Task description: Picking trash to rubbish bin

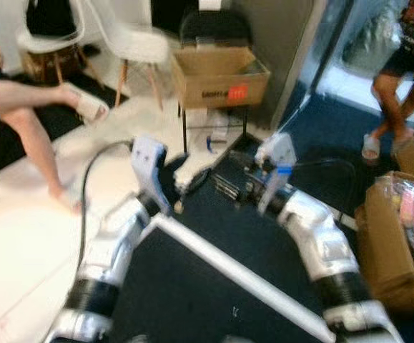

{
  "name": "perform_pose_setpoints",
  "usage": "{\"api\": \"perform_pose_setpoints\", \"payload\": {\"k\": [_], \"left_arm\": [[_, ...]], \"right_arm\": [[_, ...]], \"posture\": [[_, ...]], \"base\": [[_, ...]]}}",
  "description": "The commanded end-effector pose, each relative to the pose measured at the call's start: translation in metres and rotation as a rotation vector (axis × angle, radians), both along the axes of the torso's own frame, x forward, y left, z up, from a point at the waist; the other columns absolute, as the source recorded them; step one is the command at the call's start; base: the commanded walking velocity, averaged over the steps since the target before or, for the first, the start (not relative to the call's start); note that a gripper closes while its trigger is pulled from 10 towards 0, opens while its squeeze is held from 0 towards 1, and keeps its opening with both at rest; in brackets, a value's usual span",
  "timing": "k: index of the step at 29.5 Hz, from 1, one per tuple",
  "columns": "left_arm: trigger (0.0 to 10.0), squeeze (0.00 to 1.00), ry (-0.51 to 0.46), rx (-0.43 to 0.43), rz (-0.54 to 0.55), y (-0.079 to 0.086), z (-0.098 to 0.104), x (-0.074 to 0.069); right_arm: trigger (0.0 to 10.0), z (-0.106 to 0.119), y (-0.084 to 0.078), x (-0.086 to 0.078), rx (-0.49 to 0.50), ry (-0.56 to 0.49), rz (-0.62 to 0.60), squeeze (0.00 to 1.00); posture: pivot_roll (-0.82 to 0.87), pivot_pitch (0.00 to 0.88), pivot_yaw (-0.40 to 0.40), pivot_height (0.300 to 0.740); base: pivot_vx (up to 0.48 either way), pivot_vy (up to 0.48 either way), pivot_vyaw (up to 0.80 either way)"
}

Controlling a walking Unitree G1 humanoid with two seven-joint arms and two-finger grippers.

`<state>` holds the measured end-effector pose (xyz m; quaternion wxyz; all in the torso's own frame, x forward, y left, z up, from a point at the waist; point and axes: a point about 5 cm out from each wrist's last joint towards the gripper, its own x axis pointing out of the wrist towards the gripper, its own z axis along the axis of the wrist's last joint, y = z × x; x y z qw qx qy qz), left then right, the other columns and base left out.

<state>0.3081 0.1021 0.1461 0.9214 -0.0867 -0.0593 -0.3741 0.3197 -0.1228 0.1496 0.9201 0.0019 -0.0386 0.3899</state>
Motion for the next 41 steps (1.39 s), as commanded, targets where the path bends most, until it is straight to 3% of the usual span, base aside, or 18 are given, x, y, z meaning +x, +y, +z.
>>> {"api": "perform_pose_setpoints", "payload": {"k": [1, 41], "left_arm": [[10.0, 0.0, 0.02, 0.005, -0.02, -0.0035, -0.0042, -0.001], [10.0, 0.0, -0.028, 0.021, -0.027, -0.0025, -0.0079, -0.0026]], "right_arm": [[10.0, 0.0056, 0.0009, 0.0006, 0.002, -0.026, 0.009, 0.0], [10.0, 0.0027, 0.0004, -0.0014, 0.018, -0.015, 0.038, 0.0]], "posture": [[-0.06, 0.0, -0.035, 0.74], [-0.06, 0.0, -0.038, 0.74]], "base": [[0.0, 0.0, 0.71], [0.0, 0.0, 0.7]]}}
